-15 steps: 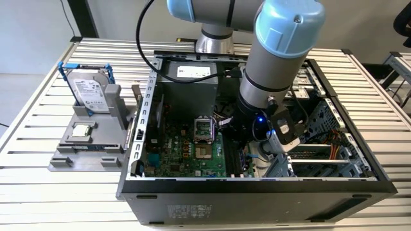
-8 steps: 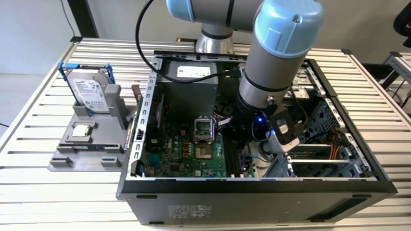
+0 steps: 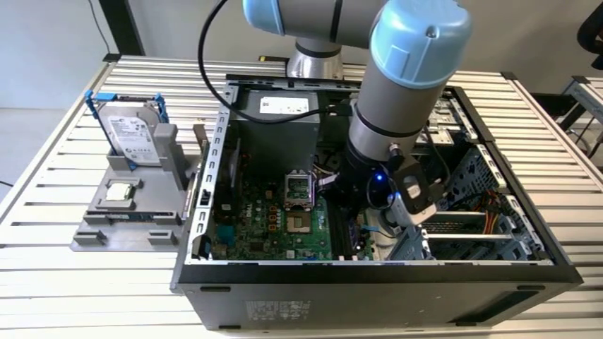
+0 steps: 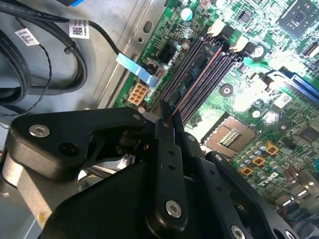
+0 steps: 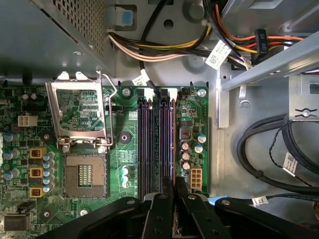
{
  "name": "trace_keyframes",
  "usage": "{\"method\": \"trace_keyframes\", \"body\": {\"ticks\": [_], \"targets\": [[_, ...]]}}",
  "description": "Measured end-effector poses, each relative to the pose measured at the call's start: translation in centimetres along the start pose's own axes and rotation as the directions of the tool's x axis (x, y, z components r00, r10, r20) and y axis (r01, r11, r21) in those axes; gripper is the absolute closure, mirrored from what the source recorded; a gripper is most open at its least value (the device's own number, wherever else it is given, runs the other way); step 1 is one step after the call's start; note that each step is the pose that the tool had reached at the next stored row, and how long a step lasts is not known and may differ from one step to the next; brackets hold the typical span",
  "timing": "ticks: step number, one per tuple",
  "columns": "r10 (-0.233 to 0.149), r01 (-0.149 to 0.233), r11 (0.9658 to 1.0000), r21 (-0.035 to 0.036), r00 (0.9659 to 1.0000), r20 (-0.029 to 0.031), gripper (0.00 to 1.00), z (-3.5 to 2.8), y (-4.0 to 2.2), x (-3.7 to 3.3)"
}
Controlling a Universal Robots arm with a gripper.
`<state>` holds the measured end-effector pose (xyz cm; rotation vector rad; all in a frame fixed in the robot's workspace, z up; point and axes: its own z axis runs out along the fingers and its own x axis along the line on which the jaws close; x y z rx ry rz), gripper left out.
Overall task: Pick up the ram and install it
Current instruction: 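Insert the ram into the slot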
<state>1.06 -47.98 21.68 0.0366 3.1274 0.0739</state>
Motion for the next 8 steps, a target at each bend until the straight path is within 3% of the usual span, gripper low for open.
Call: {"method": "trace_keyframes", "body": {"ticks": [8], "targets": [[0.0, 0.0, 1.0, 0.0002, 1.0, -0.0001, 1.0, 0.08, -0.13, 0.0]]}}
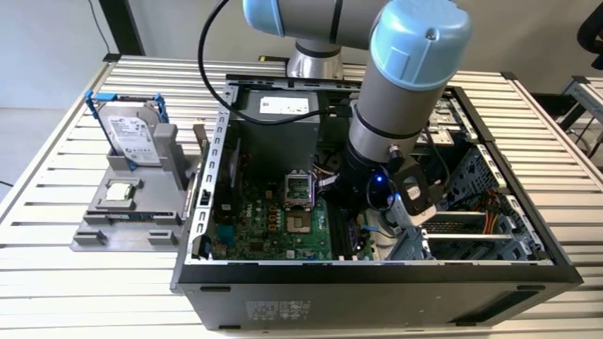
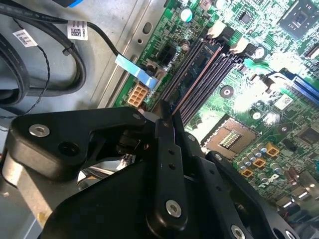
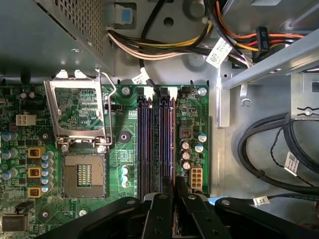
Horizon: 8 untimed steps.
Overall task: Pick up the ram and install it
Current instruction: 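Insert the ram into the slot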
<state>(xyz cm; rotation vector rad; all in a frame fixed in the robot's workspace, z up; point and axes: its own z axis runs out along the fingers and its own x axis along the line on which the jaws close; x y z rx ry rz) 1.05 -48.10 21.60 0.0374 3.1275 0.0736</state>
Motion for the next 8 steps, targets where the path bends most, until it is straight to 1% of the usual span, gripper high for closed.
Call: {"method": "trace_keyframes", "body": {"ticks": [6, 7, 8], "targets": [[0.0, 0.0, 1.0, -0.0009, 1.0, -0.0008, 1.0, 0.04, -0.09, -0.05], [0.001, -0.001, 1.0, -0.0015, 1.0, -0.0008, 1.0, 0.02, -0.11, -0.05], [0.001, -0.001, 1.0, -0.0038, 1.0, -0.0009, 1.0, -0.01, -0.15, -0.05]]}}
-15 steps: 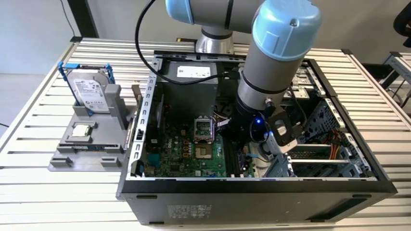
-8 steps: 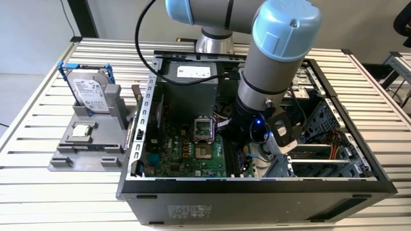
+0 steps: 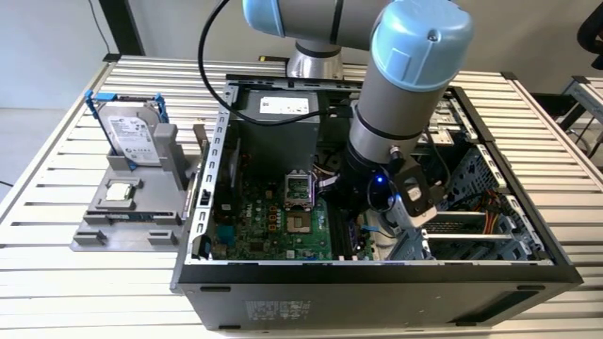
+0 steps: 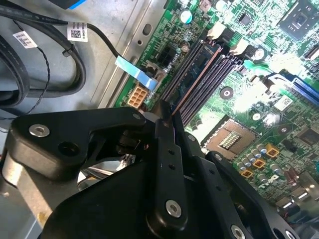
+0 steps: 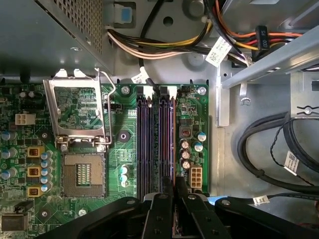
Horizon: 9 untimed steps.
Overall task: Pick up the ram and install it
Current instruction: 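Insert the ram into the slot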
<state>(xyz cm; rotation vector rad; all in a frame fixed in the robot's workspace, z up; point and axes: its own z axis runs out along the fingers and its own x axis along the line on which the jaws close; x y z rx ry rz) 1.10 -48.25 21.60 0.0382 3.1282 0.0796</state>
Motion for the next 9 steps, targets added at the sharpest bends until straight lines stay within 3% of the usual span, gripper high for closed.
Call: {"method": "trace_keyframes", "body": {"ticks": [9], "targets": [[0.008, -0.008, 1.0, -0.002, 1.0, 0.0002, 1.0, 0.02, -0.08, -0.1]]}}
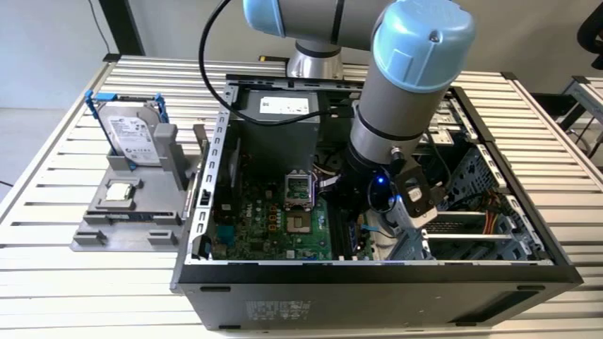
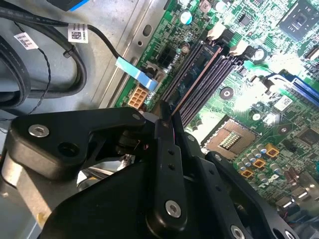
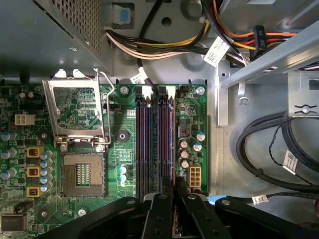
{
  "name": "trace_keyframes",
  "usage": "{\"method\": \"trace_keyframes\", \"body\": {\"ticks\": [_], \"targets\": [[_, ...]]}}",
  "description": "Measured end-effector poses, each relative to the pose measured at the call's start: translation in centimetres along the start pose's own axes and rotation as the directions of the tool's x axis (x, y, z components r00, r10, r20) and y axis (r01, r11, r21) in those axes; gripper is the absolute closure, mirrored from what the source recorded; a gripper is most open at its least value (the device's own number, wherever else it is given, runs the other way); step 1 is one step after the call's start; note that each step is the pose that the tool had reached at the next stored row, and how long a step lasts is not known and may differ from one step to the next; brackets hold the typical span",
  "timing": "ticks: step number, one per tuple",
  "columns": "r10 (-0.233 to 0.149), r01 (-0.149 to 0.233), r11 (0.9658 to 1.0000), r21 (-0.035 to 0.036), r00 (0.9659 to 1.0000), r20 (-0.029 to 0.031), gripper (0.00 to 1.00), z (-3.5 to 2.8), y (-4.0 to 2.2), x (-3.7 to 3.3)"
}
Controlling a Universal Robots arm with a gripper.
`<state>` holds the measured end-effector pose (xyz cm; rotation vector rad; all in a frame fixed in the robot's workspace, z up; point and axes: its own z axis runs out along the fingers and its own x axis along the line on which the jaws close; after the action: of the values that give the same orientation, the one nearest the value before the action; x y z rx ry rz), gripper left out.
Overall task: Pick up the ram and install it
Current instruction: 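Insert the ram into the slot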
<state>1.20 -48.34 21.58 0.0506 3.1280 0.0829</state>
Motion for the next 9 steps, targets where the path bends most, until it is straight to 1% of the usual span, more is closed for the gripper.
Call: {"method": "trace_keyframes", "body": {"ticks": [9], "targets": [[0.002, -0.002, 1.0, 0.0003, 1.0, 0.0, 1.0, 0.26, 0.01, -0.01]]}}
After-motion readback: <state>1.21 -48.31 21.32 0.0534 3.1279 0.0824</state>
